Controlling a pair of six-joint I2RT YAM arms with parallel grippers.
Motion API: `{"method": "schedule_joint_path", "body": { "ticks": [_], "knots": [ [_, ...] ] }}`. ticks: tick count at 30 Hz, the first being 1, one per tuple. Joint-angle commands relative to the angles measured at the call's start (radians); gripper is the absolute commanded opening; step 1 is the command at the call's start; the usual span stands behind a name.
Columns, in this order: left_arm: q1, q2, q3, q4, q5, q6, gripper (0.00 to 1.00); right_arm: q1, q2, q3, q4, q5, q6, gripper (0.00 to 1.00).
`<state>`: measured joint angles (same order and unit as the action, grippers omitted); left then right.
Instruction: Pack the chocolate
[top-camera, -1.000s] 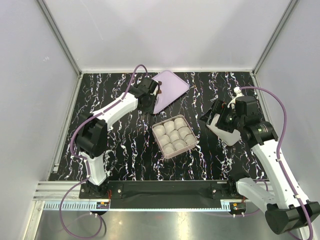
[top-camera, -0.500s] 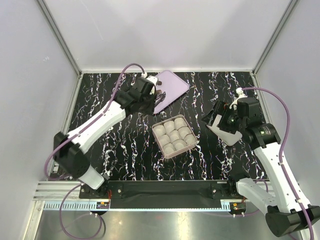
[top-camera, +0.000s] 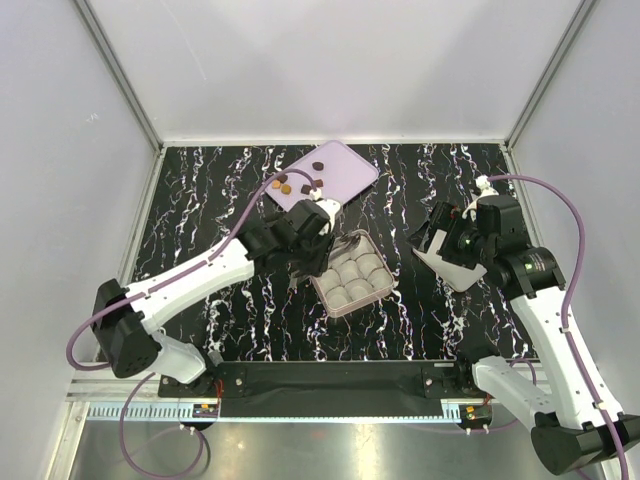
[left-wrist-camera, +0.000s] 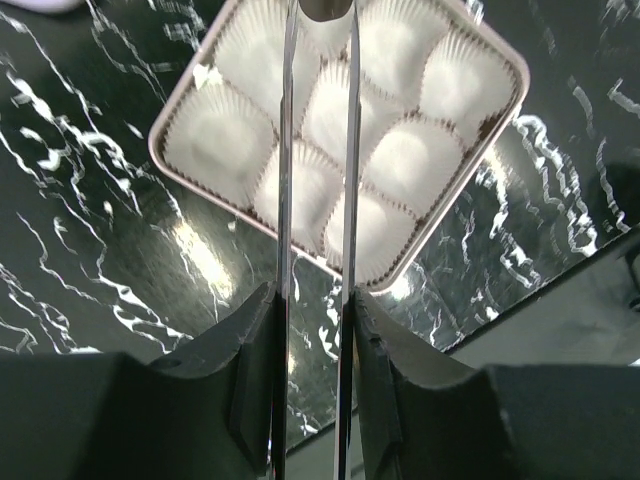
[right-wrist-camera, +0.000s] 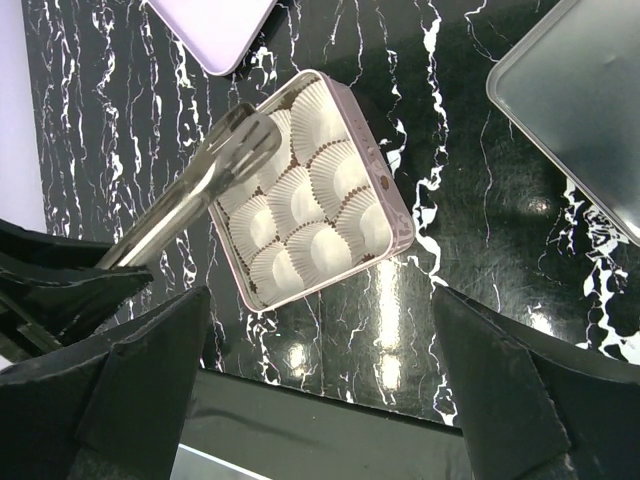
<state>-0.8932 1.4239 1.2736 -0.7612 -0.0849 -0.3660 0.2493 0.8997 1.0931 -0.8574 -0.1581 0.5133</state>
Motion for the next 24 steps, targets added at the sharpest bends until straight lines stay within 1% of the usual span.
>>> {"method": "schedule_joint_path", "body": {
  "ticks": [1,15,19,23,24],
  "knots": [
    [-0.013,-0.010,-0.002,0.077,0.014,-0.014,0.32,-0.001,-0.016,0.040,0.003,0.025,0.005,1.00],
    [-0.023,0.124,0.038,0.106,-0.003,-0.010,0.33,-0.001,-0.022,0.045,0.009,0.026,0.005,1.00],
    [-0.023,0.138,0.050,0.103,-0.013,-0.008,0.36,-0.001,-0.024,0.045,0.011,0.032,0.001,1.00],
    [-0.023,0.136,0.076,0.092,-0.024,-0.011,0.45,-0.002,-0.022,0.044,0.012,0.034,-0.004,1.00],
    [-0.023,0.135,0.082,0.088,-0.027,-0.011,0.45,-0.001,-0.024,0.044,0.014,0.037,-0.004,1.00]
  ]
}}
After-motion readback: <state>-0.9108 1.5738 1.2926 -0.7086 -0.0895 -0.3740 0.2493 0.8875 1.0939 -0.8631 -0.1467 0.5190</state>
